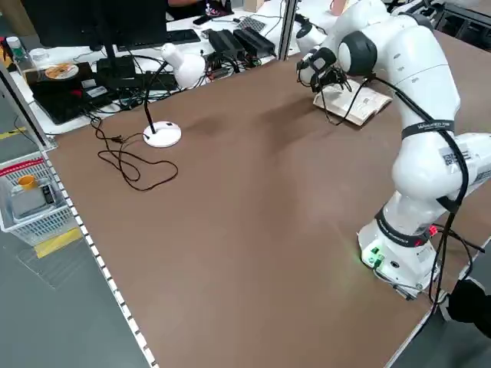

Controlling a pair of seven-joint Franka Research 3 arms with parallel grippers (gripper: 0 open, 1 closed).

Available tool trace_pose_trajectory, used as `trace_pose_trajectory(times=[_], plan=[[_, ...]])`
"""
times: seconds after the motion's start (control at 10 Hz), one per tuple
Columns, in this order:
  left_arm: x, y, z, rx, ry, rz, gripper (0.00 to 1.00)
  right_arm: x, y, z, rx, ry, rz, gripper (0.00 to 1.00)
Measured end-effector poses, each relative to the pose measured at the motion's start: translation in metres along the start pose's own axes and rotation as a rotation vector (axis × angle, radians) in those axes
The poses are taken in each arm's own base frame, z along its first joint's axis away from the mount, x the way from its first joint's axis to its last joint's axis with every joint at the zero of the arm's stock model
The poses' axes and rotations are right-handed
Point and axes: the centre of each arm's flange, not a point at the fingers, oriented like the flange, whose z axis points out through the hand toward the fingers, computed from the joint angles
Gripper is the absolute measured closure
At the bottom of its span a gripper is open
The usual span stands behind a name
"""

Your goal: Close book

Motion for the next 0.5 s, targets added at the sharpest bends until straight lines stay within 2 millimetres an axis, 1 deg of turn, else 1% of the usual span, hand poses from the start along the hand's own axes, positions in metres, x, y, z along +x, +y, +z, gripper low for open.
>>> trace_pose_trajectory(times=[0.2, 0.5], plan=[[0.001, 0.001, -0.004, -0.011, -0.004, -0.011, 0.01, 0.000, 0.000, 0.000, -0.001, 0.000, -0.001, 0.99], [0.006, 0.008, -0.013, -0.031, -0.017, -0.033, 0.01, 0.000, 0.000, 0.000, -0.003, -0.001, -0.004, 0.99]])
